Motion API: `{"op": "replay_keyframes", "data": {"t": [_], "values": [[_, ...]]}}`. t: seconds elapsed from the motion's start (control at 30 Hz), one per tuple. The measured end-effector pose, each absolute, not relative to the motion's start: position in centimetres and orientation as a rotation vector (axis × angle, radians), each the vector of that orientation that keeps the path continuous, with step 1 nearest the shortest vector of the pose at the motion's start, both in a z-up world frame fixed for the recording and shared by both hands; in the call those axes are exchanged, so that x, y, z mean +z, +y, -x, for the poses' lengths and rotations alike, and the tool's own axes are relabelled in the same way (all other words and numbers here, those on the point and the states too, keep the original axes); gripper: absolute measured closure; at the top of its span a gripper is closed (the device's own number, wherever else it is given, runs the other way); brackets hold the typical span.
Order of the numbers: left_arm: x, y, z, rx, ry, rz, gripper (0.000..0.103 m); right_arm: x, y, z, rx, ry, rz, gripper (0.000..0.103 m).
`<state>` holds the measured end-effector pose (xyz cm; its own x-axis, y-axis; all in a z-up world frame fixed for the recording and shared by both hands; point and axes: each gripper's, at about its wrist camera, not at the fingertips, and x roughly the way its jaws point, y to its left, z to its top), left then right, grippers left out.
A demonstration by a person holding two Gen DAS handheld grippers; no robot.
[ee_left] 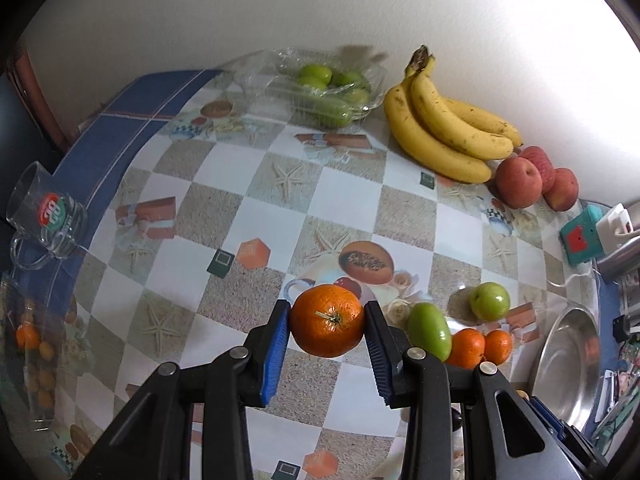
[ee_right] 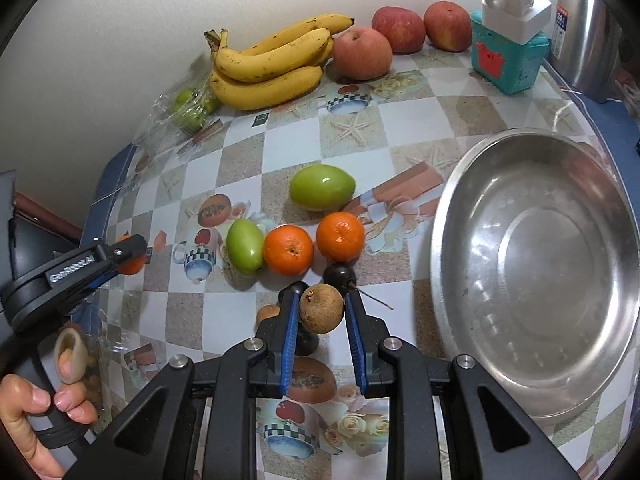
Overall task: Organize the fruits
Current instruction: 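Grasp a mandarin orange with the left gripper while the right gripper grasps a brown kiwi, then carry the mandarin and the kiwi in both grippers over the steel bowl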
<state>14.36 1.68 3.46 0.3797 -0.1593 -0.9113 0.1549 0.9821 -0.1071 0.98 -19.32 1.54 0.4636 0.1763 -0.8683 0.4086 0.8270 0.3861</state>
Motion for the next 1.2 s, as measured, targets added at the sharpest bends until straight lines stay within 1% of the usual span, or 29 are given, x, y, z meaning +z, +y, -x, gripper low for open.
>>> {"op": "replay_keyframes", "data": {"t": [0.5,0.87,1.2], "values": [[5.0,-4.9,-11.4,-0.323,1.123,-0.115,0.063,1.3,-25.0,1.7,-0.338,1.071,-0.652,0.078],[5.0,-12.8,-6.7,-0.485,1.097,-0.277,0.063,-0.1,-29.8,4.5,-0.485,1.064,-0.725,0.078],[3.0,-19.8,-1.8,-0.677,1.098,-0.382,0.063,-0.4,-33.5,8.1,-0.603,1.022,-0.799,0.078]]}}
